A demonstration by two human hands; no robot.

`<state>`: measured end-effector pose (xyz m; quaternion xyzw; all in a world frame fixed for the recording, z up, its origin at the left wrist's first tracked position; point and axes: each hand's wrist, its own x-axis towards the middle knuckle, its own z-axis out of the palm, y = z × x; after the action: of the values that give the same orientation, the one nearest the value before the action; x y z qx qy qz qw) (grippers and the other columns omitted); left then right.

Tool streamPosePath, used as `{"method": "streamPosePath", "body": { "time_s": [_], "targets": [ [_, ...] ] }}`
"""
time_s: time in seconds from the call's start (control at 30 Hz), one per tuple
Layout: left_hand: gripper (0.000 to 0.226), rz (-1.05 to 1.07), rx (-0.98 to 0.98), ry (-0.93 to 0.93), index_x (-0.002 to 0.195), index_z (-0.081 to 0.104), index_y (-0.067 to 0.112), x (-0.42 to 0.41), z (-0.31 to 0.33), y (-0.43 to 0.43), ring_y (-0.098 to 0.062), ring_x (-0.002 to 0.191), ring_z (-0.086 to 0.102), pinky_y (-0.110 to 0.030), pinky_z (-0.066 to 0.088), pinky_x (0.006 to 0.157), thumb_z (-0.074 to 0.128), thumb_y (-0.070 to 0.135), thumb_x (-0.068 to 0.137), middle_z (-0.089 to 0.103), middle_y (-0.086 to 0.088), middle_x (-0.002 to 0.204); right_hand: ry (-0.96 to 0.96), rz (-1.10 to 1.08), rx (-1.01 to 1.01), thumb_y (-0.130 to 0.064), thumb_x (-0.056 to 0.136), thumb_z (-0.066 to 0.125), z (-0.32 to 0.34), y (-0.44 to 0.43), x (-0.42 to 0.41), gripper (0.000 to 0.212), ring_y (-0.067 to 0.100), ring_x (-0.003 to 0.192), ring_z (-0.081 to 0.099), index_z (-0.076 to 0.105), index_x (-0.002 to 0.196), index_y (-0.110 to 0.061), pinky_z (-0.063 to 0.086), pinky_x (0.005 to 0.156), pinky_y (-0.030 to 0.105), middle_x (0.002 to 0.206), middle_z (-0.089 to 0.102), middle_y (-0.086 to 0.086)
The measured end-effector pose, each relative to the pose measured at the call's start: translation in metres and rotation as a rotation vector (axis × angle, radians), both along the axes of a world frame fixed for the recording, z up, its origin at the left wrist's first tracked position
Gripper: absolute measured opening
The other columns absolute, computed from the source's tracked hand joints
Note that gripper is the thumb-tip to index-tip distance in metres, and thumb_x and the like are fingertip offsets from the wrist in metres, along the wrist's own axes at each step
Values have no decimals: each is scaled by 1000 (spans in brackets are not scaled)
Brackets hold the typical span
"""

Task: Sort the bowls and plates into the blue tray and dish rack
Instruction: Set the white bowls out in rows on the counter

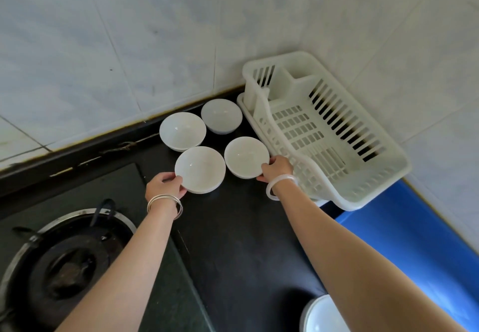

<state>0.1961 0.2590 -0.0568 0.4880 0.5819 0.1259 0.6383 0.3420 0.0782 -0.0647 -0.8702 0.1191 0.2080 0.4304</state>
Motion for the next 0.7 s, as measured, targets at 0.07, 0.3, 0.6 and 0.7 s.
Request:
{"method": "streamPosePath", "body": {
  "time_s": [0.07,0.3,0.6,0.7],
  "targets": [
    [17,5,1,-2,90,62,8,0,-1,-1,-34,97,64,-35,55,74,59,-5,79,64,-21,107,18,-8,17,-1,85,50,-4,-1,0,11,12,50,58,51,86,-12,61,65,40,70,49,-4],
    [16,33,-16,-28,88,62,10,-1,-5,-8,-31,95,65,-32,54,71,61,-3,79,65,-16,102,94,-107,192,-5,88,55,-9,-5,-3,20,13,58,62,50,105,-14,60,63,32,83,52,0],
    [38,63,-254,-151,124,52,13,-15,-1,-30,-30,100,63,-32,52,78,58,9,88,55,-12,125,264,-302,579,-14,91,57,-14,-14,-29,32,21,80,68,54,123,-13,57,63,28,105,61,8],
    [38,145,-312,-195,125,52,12,-12,5,-36,-34,107,61,-34,53,80,55,3,88,54,-15,130,222,-364,650,-8,91,57,-16,-11,-29,33,18,82,64,55,124,-6,57,69,30,109,60,9]
  ]
}}
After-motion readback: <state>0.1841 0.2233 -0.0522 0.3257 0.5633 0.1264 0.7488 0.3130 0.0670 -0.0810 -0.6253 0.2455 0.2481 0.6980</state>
